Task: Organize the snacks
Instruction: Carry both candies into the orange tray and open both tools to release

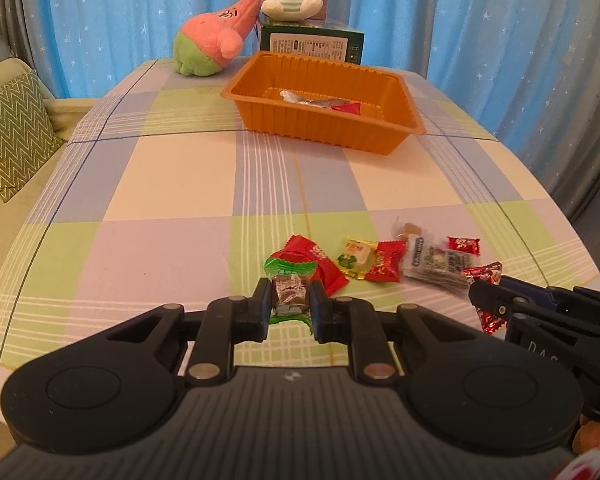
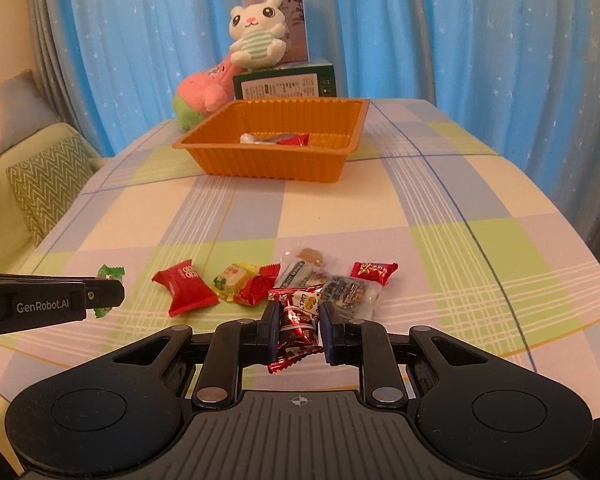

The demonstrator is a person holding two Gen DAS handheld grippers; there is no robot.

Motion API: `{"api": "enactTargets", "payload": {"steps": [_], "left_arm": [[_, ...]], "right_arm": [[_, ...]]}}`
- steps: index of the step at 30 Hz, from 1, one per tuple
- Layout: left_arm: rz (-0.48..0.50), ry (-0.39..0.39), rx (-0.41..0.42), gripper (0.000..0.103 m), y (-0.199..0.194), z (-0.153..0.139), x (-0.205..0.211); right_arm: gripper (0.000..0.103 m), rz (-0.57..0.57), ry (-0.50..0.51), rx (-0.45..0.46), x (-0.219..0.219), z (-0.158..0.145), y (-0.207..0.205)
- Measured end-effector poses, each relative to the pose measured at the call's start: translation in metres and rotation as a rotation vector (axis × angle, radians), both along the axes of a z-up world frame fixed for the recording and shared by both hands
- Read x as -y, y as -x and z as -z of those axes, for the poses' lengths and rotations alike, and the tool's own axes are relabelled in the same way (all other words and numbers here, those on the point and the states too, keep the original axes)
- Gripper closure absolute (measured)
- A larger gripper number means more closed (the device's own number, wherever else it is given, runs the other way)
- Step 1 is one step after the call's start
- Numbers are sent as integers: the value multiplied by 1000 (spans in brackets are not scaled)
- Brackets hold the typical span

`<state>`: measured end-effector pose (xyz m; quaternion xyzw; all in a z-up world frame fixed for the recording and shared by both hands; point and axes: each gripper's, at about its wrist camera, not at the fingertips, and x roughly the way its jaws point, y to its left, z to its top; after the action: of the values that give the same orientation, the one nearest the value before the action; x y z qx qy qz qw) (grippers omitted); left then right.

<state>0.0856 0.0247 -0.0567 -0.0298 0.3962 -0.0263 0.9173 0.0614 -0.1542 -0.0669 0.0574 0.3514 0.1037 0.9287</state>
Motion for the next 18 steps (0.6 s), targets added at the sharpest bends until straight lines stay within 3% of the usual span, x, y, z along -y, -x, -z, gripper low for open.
{"api": "enactTargets", "payload": {"steps": [18], "left_arm": [[22, 23, 38, 86, 12, -30, 11]], "right_arm": [[81, -8, -12, 29, 7, -28, 12]]}}
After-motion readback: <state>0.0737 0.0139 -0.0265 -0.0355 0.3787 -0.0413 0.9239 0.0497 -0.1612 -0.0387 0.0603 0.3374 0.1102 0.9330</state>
